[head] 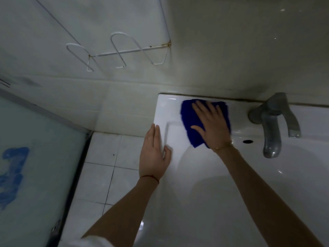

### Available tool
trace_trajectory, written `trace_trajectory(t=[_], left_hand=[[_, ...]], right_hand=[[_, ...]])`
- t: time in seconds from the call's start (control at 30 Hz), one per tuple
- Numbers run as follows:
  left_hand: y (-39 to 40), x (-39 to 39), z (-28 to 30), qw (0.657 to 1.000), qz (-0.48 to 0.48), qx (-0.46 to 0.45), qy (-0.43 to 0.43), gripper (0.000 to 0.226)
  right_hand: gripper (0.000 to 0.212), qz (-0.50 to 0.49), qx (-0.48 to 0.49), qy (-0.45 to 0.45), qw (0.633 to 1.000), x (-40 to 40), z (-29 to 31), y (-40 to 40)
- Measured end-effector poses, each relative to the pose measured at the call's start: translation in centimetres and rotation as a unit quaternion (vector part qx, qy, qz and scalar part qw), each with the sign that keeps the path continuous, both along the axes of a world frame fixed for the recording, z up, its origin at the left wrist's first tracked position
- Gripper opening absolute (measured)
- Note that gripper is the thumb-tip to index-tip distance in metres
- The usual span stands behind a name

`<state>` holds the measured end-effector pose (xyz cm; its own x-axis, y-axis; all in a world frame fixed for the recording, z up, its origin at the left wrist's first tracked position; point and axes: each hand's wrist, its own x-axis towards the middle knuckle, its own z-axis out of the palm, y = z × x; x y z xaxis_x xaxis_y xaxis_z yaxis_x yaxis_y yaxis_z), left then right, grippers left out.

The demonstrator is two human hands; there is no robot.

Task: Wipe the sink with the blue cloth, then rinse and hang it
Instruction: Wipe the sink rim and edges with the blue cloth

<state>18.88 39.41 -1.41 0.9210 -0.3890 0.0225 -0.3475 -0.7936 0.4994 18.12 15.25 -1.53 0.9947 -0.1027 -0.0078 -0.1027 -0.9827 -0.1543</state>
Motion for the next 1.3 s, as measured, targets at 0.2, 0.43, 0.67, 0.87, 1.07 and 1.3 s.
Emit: trace_trajectory(t=[0.2, 0.43, 0.67, 0.87, 1.07, 1.3], left_hand=[[-0.2, 0.0, 0.1, 1.000, 0.000, 0.007, -0.004, 0.069], [-0.2, 0.0, 0.1, 1.000, 0.009, 0.011, 0.001, 0.069], [0.0, 0.1, 0.2, 1.000, -0.001, 0.000, -0.001, 0.069], [-0.1, 0.0, 0.1, 1.000, -0.002, 0.006, -0.005, 0.069], [-0.1, 0.0, 0.1, 1.000, 0.005, -0.002, 0.001, 0.070], [-0.1, 0.1, 0.1, 1.000, 0.000, -0.002, 0.000, 0.069]], right_hand=[[0.071, -0.103, 0.002, 0.011, 0.995, -1.8, -0.2, -1.0], [0.066, 0.017, 0.024, 0.009, 1.000, 3.9, 0.8, 5.6], [0.067, -0.046, 0.010, -0.005, 0.999, -1.5, 0.0, -1.5], [0.069, -0.087, 0.005, -0.003, 0.996, -0.1, 0.2, 0.8], [0.066, 0.034, 0.027, 0.021, 0.999, 4.0, 0.7, 4.9], [0.070, -0.050, 0.021, 0.002, 0.999, -2.5, 0.0, -3.3]])
